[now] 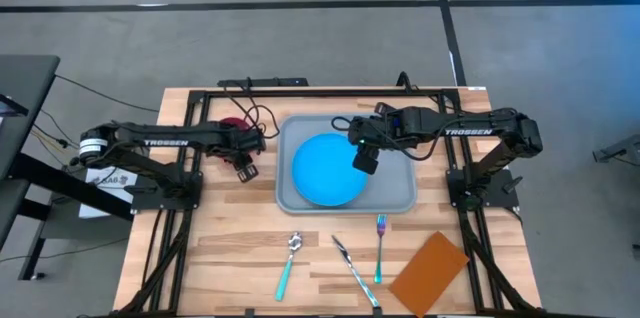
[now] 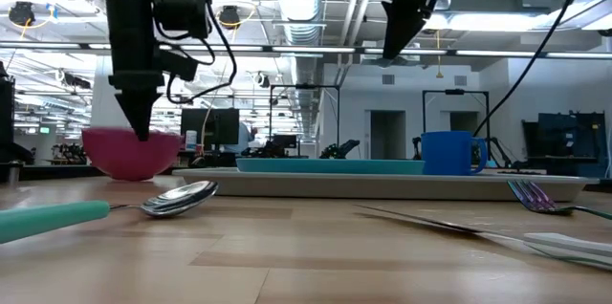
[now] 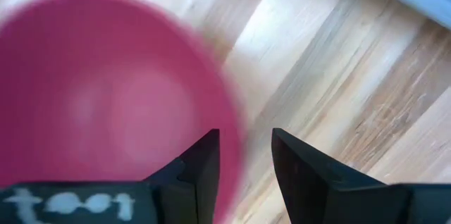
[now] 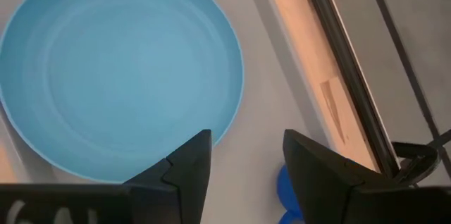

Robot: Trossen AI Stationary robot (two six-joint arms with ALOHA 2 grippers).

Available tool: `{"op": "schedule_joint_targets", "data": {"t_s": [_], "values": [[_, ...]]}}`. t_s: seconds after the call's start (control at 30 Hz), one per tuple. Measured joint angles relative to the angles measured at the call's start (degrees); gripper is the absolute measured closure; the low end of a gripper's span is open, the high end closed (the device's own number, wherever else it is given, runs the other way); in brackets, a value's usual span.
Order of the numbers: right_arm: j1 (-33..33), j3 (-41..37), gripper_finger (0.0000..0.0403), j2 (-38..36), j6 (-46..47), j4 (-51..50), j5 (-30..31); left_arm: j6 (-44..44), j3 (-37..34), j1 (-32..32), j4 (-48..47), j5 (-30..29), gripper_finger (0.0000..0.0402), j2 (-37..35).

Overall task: Set up tray
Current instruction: Put the pink bowl on the blue plate

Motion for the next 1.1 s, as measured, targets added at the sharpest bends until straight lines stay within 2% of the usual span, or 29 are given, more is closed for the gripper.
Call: {"op": "schedule_joint_targets", "data": {"t_s": [0.1,0.2,0.53,0.6,0.73,0.8,0.9,0.97,1.03,1.1], "values": [[0.0,0.0,0.0232,0.0,-1.4,0.7,0.0,0.0,2.1,0.0,-2.0,-2.4,0.0284,0.0],[0.0,0.0,0.0232,0.0,-1.4,0.9,0.0,0.3,2.9,0.0,-2.0,-2.3,0.0284,0.0],[0.0,0.0,0.0232,0.0,-1.4,0.4,0.0,-2.3,1.1,1.2,-1.7,-4.6,0.0284,0.0],[0.0,0.0,0.0232,0.0,-1.4,0.4,0.0,-2.6,-0.5,1.7,-0.2,-4.2,0.0284,0.0],[0.0,0.0,0.0232,0.0,-1.4,0.4,0.0,-2.6,-3.0,2.2,3.4,0.3,0.0284,0.0],[0.0,0.0,0.0232,0.0,-1.4,0.4,0.0,-2.6,-3.1,2.1,3.6,-0.4,0.0286,0.0],[0.1,0.0,0.0232,0.0,-1.4,0.4,0.0,-0.8,-3.1,2.2,3.6,-3.9,0.031,0.0],[0.0,0.0,0.0232,0.0,-1.4,0.4,0.0,1.9,-3.1,2.1,3.6,-4.9,0.0346,0.0],[0.0,0.0,0.0232,0.0,-1.4,0.4,0.0,4.1,-3.0,2.1,3.6,-4.6,0.0384,0.0],[0.1,0.0,0.0232,0.0,-1.4,0.4,0.0,3.7,-2.1,1.5,3.2,-2.9,0.0393,0.0]]}}
